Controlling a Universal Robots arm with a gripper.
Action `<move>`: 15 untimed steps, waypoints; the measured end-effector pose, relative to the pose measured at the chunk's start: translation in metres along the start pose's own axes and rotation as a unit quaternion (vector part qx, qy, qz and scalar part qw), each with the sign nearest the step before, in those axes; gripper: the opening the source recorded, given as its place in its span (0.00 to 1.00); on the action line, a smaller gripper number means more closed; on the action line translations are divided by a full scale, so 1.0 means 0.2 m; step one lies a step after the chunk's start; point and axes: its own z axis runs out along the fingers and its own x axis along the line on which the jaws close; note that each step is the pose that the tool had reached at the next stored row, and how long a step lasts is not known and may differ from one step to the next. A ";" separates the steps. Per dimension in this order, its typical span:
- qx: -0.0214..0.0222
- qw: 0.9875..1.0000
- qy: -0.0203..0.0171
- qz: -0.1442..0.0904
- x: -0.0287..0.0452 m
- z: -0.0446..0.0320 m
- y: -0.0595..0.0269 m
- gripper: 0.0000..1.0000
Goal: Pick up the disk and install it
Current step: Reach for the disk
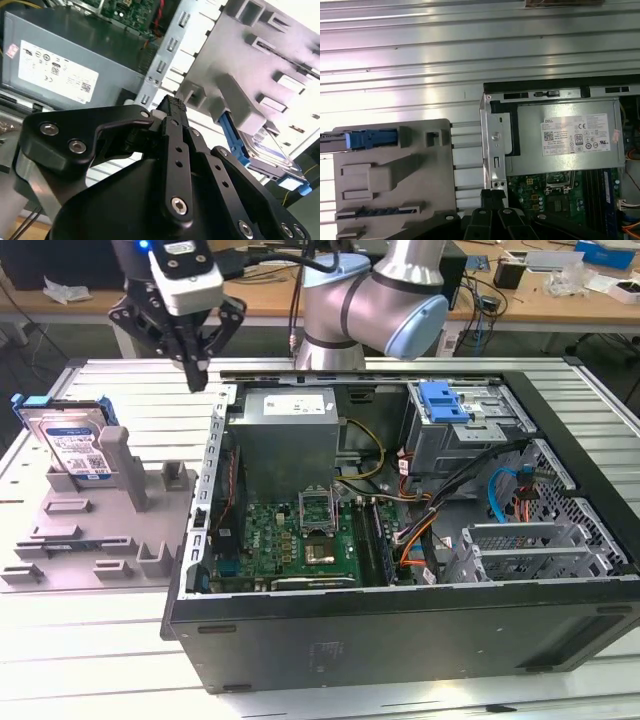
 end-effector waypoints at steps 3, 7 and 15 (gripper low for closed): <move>0.000 1.000 0.000 0.001 0.058 0.000 0.008 0.11; 0.000 1.000 0.000 0.002 0.121 0.001 0.016 0.11; 0.000 1.000 0.000 0.003 0.267 0.004 0.040 0.11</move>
